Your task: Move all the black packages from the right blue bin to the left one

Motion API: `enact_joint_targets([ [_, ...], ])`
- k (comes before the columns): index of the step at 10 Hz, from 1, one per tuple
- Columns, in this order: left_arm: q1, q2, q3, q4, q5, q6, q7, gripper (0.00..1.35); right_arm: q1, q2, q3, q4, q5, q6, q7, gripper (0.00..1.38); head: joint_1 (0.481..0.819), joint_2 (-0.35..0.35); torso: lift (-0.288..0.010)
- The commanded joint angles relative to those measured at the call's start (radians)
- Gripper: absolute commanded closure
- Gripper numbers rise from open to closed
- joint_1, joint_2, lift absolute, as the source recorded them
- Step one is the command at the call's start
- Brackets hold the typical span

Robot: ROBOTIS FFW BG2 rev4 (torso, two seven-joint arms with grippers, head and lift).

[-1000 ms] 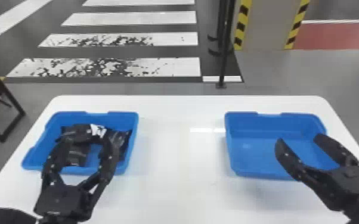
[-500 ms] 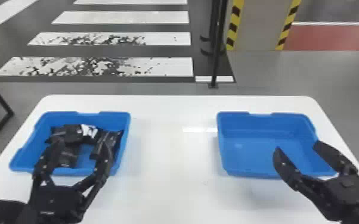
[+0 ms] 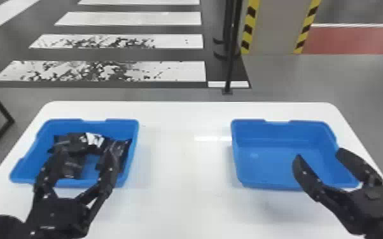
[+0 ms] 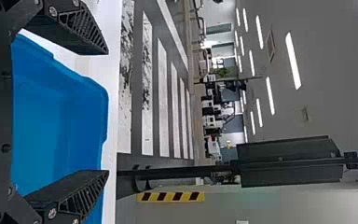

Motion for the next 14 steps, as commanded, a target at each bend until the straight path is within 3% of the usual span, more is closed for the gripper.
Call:
enact_joint_targets([
  [1, 0.000, 0.001, -0.001, 0.000, 0.000, -0.002, 0.000, 0.23, 0.000, 0.000, 0.000, -0.001, 0.001, -0.002, 0.000, 0.13, 0.695, 0.015, -0.140],
  [14, 0.000, -0.001, -0.001, 0.000, 0.010, -0.002, 0.001, 0.22, 0.015, 0.003, 0.002, -0.006, 0.007, -0.066, -0.012, 0.13, 0.695, 0.011, -0.140],
])
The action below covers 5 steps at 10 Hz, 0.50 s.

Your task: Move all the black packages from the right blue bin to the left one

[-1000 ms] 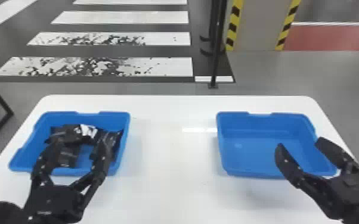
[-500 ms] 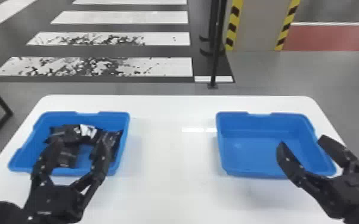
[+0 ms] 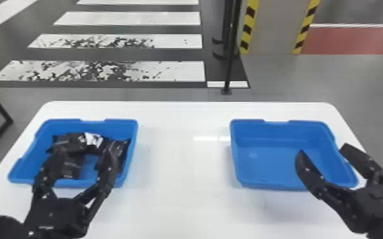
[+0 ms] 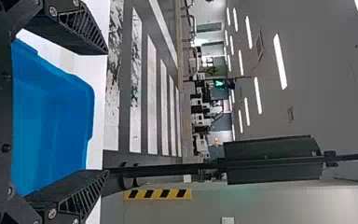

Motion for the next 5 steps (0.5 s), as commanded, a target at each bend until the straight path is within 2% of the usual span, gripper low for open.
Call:
enact_joint_targets([
  [1, 0.000, 0.000, 0.001, 0.001, 0.000, 0.000, 0.000, 0.22, 0.001, 0.000, 0.000, -0.002, -0.002, -0.004, -0.001, 0.13, 0.695, 0.011, -0.140],
  [5, 0.003, 0.000, 0.003, -0.001, 0.000, -0.008, 0.000, 0.22, 0.008, 0.000, -0.002, -0.005, -0.004, -0.007, -0.005, 0.13, 0.695, 0.012, -0.140],
])
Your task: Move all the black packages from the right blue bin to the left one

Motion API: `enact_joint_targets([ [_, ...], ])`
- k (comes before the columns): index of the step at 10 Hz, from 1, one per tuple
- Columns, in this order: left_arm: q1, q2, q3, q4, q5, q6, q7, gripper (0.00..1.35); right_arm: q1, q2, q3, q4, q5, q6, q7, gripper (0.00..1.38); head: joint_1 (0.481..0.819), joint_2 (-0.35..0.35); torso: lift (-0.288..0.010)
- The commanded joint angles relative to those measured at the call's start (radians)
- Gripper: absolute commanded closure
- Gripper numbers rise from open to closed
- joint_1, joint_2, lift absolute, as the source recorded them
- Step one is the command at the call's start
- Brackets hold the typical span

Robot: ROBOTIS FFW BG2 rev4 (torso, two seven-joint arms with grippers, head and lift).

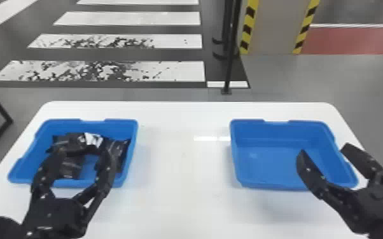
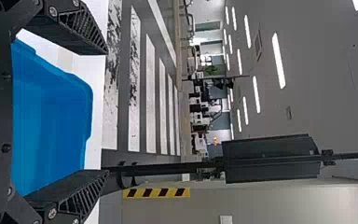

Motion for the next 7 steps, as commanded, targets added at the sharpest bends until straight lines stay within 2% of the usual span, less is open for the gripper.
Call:
enact_joint_targets([
  [1, 0.002, 0.000, 0.002, -0.001, 0.000, -0.003, 0.000, 0.23, 0.002, 0.000, -0.001, -0.003, -0.001, -0.003, -0.001, 0.13, 0.695, 0.013, -0.140],
  [7, -0.001, 0.000, 0.000, 0.001, 0.000, -0.008, 0.000, 0.23, 0.007, 0.002, -0.001, -0.003, -0.003, -0.013, -0.009, 0.13, 0.695, 0.013, -0.140],
])
